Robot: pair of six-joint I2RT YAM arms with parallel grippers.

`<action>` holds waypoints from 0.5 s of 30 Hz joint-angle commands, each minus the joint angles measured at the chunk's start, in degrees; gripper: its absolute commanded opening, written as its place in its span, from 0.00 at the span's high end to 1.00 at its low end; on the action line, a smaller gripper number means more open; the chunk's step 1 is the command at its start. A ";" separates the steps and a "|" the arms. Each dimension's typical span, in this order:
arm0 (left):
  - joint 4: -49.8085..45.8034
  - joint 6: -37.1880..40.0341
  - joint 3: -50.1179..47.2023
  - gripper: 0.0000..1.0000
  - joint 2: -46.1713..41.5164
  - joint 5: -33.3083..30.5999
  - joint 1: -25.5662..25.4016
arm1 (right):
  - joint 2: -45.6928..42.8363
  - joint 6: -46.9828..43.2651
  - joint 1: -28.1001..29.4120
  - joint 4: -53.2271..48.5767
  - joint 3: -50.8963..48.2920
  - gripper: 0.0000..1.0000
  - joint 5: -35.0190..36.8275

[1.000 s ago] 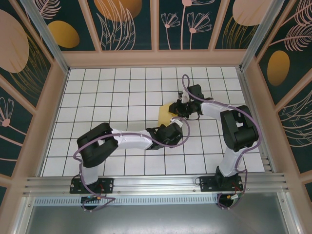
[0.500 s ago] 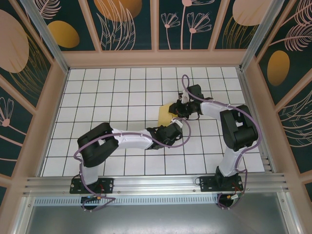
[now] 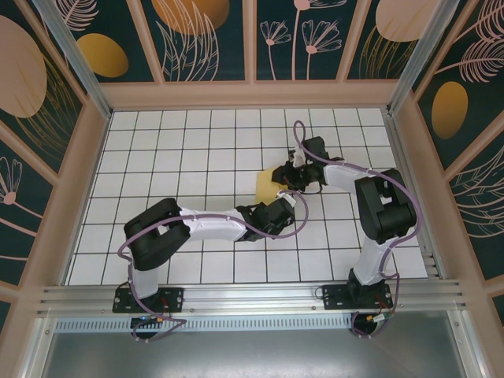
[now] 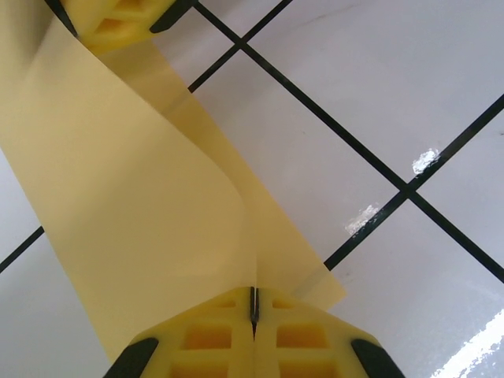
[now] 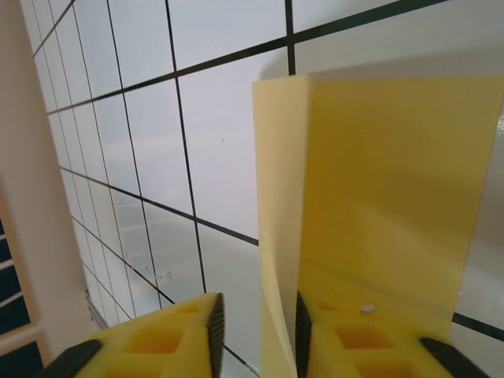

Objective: Fold a paper plane with a square sheet of paper (fold left side to right side)
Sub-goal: Fold the triangle a second time at the center of the table.

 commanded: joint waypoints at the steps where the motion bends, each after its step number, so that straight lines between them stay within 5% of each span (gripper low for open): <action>1: -0.64 -1.22 0.13 1.00 -2.32 1.10 -0.38 | -1.82 -0.81 -0.63 -0.92 2.32 0.55 0.12; 10: 0.43 -3.83 0.00 1.00 -4.22 7.94 1.04 | -15.34 -0.53 -6.53 -0.57 -1.81 0.15 2.89; 15: 2.27 -6.58 -1.78 1.00 -6.10 14.11 4.43 | -24.80 0.40 -10.36 1.53 -12.04 0.20 1.99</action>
